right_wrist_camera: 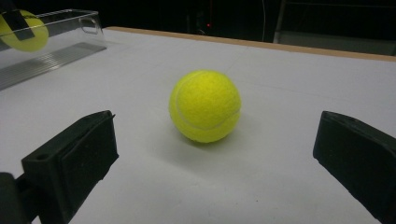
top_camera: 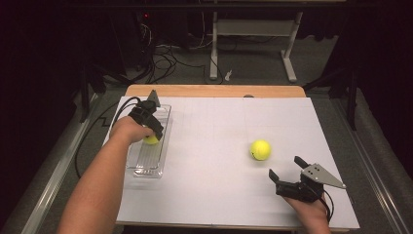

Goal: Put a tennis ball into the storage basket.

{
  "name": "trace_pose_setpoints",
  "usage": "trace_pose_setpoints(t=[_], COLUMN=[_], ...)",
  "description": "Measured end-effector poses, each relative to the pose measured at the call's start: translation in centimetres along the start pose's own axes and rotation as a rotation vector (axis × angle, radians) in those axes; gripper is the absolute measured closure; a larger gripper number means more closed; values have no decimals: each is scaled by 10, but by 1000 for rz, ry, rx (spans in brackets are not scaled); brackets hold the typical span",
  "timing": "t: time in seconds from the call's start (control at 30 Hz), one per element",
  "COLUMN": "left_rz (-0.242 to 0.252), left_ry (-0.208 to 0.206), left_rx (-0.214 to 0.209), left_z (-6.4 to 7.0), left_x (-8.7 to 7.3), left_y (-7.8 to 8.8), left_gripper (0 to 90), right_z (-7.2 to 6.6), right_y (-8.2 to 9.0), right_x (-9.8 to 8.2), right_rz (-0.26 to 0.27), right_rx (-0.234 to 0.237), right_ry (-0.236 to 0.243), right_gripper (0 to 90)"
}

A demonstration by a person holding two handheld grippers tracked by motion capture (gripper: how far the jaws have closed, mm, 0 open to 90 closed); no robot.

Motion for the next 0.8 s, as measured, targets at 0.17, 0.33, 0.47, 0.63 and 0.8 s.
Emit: trace_pose_setpoints(t=[0.17,0.33,0.47,0.63,0.8], left_rz=[-7,-6,-8,0,2], left_ry=[-7,-3,-11,-9,-13], left_rx=[-7,-11,-14,-9,-20], left_z=[1,2,3,3,3], left_x=[-1,-1,-2,-1,-1], left_y=[0,1,2,2,4], left_gripper=[265,265,265,265,261], right_z=[0,0,0,0,1], right_y=[0,0,0,0,0], right_x=[0,-1,-1,0,0], right_rz=[-3,-3,-3,-1,1], right_rx=[1,0,0,-1,-6], right_ry=[2,2,2,1,2], right_gripper=[2,2,2,2,2])
Point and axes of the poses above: each handheld gripper's, and its own axes: y roughly backward along the jaws, x roughly out of its top, z roughly to its right, the point moved 7 cm from there along -y, roughly forward along the jaws, and after that the axes turned 8 degrees about y, right-handed, at the moved point
